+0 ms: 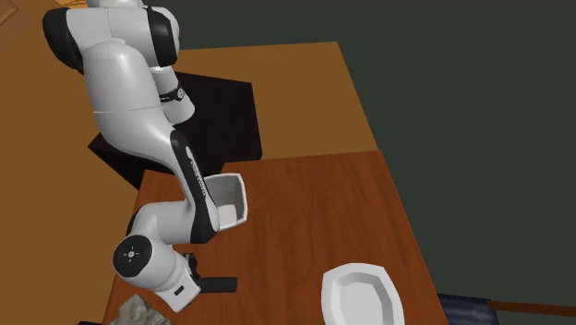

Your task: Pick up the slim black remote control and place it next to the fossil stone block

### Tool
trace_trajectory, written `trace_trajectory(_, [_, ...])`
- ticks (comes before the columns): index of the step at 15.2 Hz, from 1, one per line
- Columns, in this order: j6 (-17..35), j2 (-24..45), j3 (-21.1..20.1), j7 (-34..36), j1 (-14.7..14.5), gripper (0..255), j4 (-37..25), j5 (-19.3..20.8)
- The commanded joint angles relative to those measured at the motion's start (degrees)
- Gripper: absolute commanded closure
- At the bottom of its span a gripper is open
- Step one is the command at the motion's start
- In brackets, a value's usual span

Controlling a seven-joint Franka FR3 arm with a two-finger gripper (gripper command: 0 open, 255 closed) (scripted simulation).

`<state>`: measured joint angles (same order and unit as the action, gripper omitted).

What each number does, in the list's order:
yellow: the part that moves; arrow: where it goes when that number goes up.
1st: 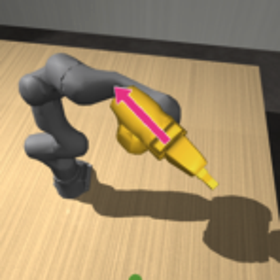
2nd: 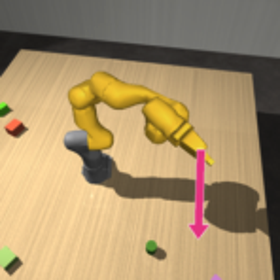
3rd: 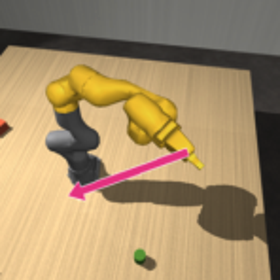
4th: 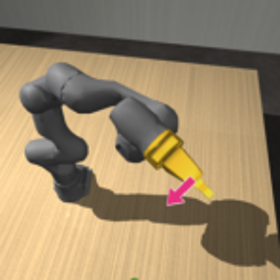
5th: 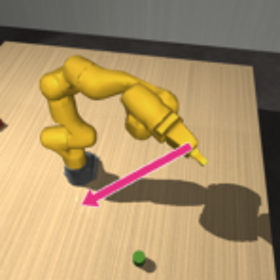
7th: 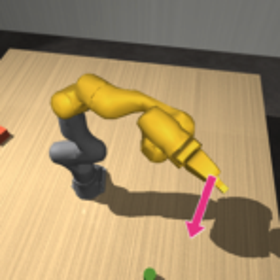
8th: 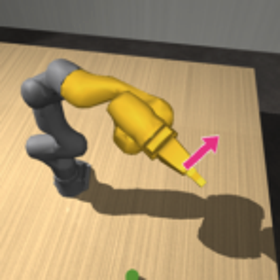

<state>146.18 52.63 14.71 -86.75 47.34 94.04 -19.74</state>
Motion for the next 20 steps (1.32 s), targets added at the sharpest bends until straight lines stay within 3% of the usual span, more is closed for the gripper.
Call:
trace_trajectory(1, [0.1, 0.1, -0.1, 0.0, -0.1, 255, 0.0, 0.0])
trace_trajectory(5, [0.1, 0.1, -0.1, 0.0, -0.1, 255, 0.0, 0.0])
trace_trajectory(6, [0.1, 0.1, -0.1, 0.0, 0.0, 0, 0.0, 0.0])
trace_trajectory(11, [0.1, 0.1, -0.1, 0.0, -0.1, 0, 0.0, 0.0])
trace_trajectory(15, [-3.2, -6.2, 1.6, 0.7, -1.5, 0, 3.3, 1.2])
trace_trajectory(20, [-3.2, -6.2, 1.6, 0.7, -1.5, 0, 3.3, 1.2])
